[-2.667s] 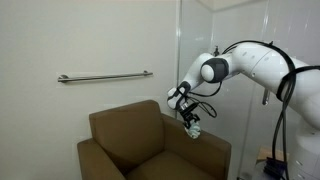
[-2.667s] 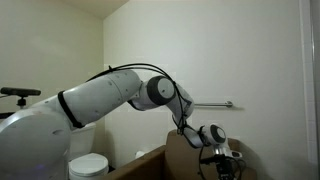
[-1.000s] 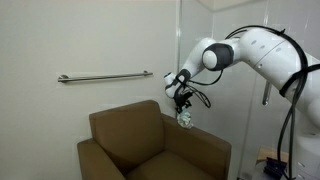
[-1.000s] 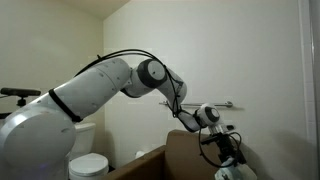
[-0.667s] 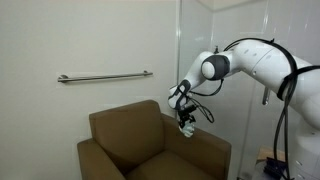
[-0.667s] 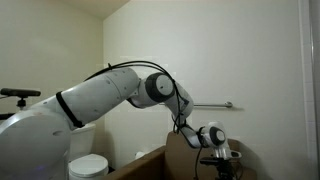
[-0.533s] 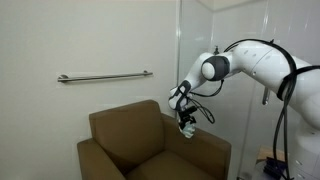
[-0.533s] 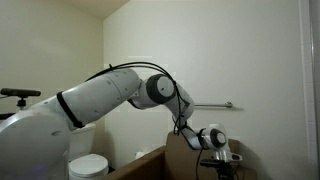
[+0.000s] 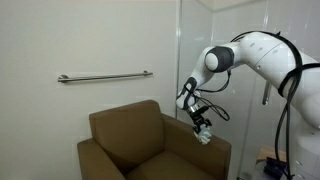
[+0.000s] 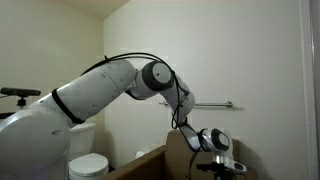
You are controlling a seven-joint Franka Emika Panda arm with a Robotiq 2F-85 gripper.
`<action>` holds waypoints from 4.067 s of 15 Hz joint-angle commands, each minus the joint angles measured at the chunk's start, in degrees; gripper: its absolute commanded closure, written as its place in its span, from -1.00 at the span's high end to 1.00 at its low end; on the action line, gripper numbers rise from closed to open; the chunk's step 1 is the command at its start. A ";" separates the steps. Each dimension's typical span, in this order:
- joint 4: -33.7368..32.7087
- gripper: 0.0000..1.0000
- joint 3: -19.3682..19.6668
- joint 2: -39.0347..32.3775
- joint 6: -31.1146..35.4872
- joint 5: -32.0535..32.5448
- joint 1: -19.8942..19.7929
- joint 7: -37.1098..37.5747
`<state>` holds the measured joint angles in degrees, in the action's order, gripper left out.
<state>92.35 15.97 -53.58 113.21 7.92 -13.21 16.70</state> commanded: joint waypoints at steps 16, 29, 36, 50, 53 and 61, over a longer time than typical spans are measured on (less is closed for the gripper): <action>-17.07 -0.90 0.16 1.08 2.77 4.62 6.59 1.36; -27.33 -0.89 -0.38 -1.15 20.40 4.68 11.69 4.51; -33.70 -0.89 -3.37 -10.41 22.24 -0.01 9.09 4.69; -63.84 -0.90 -21.44 -28.07 28.93 -5.06 18.44 -4.21; -65.25 -0.90 -27.43 -28.50 31.71 -5.81 19.72 -10.01; -65.93 -0.90 -38.43 -30.50 29.31 -11.79 14.22 -30.33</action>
<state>24.61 -20.97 -84.13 143.64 -3.04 4.96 -8.76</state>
